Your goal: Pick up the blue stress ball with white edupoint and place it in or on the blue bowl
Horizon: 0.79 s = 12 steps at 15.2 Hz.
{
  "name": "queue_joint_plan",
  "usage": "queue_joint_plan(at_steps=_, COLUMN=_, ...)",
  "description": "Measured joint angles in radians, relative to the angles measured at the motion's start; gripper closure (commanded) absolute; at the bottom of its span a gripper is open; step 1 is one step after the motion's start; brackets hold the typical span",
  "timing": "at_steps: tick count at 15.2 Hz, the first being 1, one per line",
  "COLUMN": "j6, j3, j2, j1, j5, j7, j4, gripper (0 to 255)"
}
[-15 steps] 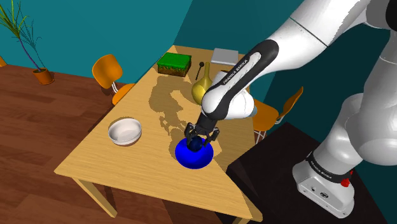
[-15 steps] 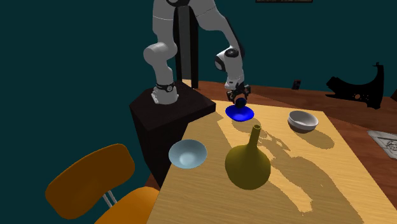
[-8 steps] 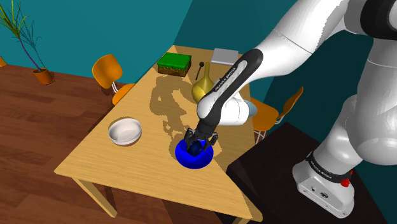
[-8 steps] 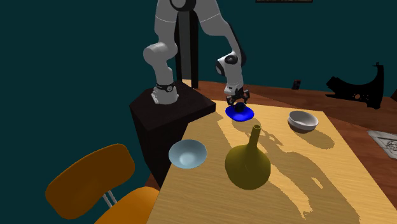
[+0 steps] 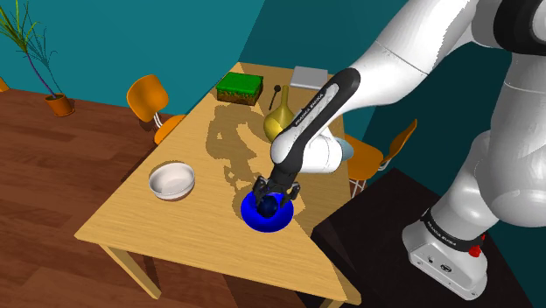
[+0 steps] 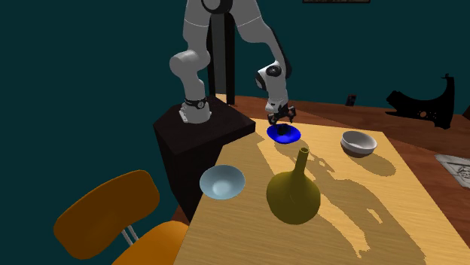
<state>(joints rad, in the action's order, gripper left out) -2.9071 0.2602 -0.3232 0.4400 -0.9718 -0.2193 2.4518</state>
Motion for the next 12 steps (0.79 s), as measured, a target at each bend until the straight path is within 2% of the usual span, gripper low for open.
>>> queue_joint_plan(at_steps=5, j6=0.000, j3=0.000, j2=0.000, j1=0.000, j5=0.000, j7=0.000, j4=0.000, gripper=0)
queue_joint_plan(at_steps=10, j6=0.090, j3=-0.054, j2=0.146, j1=0.010, j5=0.106, j7=-0.097, j4=0.064, gripper=0)
queue_joint_plan(at_steps=12, j6=0.099, j3=-0.058, j2=0.160, j1=0.009, j5=0.115, j7=-0.105, j4=0.071, gripper=0)
